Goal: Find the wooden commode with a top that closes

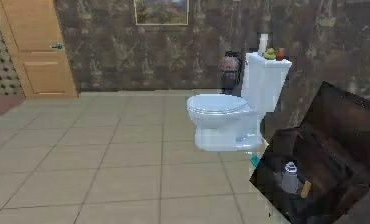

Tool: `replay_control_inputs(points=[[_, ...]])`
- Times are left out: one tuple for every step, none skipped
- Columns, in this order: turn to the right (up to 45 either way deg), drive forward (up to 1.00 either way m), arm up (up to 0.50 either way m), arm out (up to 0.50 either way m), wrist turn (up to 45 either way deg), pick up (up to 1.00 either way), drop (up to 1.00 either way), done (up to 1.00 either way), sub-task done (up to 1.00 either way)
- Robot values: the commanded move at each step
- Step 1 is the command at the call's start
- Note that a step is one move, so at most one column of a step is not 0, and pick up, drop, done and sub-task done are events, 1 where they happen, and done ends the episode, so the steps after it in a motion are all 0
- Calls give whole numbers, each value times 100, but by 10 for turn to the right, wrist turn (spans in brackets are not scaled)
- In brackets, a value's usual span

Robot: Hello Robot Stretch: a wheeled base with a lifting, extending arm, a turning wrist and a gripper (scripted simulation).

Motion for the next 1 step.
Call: replay_control_inputs(points=[[0,45,0,0,0,0,0,0,0]])
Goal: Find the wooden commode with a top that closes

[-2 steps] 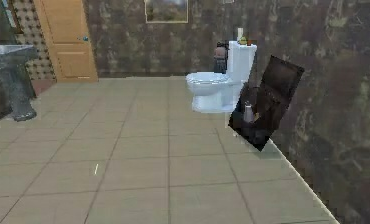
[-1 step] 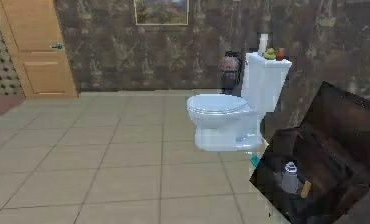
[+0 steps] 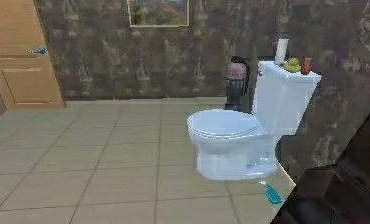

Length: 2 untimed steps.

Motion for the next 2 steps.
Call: replay_control_inputs(points=[[450,0,0,0,0,0,0,0,0],[0,0,0,0,0,0,0,100,0]])
